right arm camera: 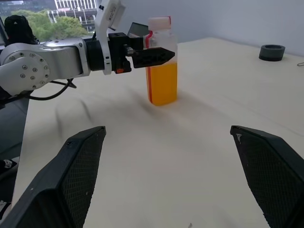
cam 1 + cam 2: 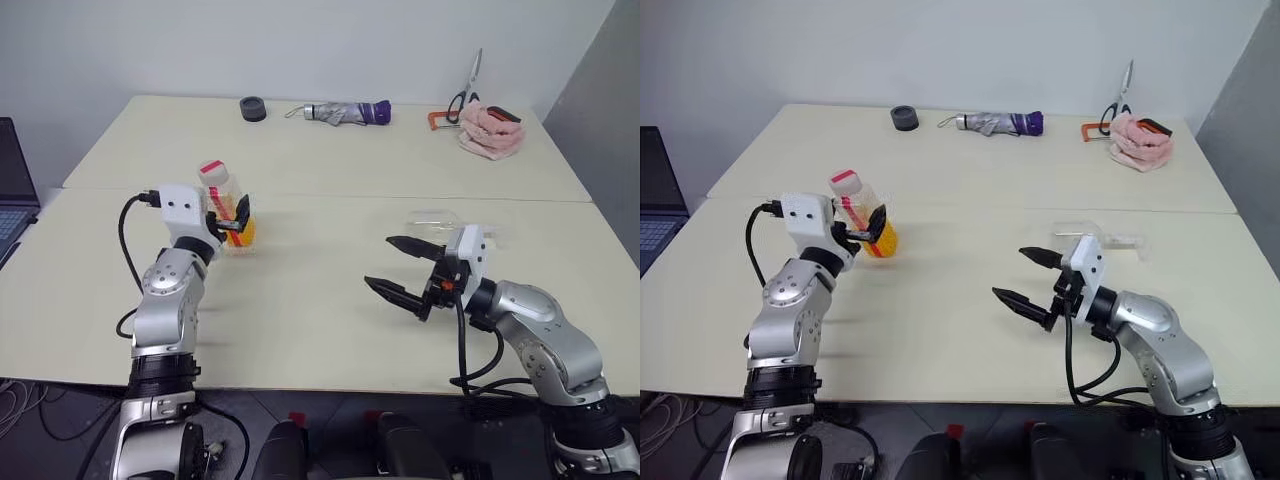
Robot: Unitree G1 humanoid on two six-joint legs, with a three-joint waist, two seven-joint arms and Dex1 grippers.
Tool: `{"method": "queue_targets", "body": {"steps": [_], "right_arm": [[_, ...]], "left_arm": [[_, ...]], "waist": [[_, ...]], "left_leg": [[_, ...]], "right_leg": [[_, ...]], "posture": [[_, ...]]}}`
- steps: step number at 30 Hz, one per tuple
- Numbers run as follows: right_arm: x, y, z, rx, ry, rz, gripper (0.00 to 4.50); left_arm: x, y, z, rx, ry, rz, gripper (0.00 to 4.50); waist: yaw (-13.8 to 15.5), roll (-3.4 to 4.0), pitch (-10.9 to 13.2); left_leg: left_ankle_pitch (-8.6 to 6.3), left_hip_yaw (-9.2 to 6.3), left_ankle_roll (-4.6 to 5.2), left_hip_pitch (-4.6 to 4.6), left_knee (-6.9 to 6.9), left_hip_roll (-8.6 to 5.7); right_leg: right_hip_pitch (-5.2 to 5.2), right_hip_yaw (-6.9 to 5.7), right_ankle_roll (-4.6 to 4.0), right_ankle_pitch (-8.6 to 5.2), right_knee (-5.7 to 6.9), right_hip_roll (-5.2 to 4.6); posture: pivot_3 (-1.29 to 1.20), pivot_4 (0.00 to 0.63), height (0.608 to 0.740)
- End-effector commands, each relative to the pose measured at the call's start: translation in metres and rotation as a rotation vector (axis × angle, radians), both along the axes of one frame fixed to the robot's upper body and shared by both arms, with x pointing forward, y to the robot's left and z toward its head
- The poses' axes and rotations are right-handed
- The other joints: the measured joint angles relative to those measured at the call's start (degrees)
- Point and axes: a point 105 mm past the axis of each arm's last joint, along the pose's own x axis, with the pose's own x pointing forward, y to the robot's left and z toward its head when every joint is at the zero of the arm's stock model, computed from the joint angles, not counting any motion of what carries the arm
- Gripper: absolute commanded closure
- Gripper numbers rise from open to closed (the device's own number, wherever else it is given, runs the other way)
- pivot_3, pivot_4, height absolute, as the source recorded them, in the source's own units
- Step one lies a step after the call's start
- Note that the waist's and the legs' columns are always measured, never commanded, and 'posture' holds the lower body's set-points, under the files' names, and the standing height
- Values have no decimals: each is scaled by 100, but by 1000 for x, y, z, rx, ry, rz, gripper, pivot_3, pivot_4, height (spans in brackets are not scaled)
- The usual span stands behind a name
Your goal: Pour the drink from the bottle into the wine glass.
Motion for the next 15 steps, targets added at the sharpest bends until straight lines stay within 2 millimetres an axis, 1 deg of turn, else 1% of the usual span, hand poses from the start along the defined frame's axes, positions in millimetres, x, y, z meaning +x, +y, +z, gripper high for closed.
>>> {"method": "queue_targets", "body": {"steps": [1, 9, 15], "right_arm": [[-3, 2, 17, 15, -53, 15, 0], [-2, 3, 20, 9, -55, 16, 0], [-1, 2, 21, 8, -56, 10, 0]], "left_arm": [[2, -5, 15, 19, -47, -2, 12], [7, -4, 21, 7, -56, 18, 12], [10, -3, 21, -1, -46, 37, 12]], "waist": [[0, 0, 0], [0, 0, 0], [1, 0, 0]], "left_leg": [[0, 0, 0, 0, 0, 0], [0, 0, 0, 0, 0, 0], [0, -1, 0, -2, 0, -1]], "right_leg": [[0, 0, 0, 0, 0, 0], [0, 0, 0, 0, 0, 0], [0, -1, 0, 0, 0, 0]], "posture": [[0, 150, 740], [0, 150, 740], [0, 150, 740]]}}
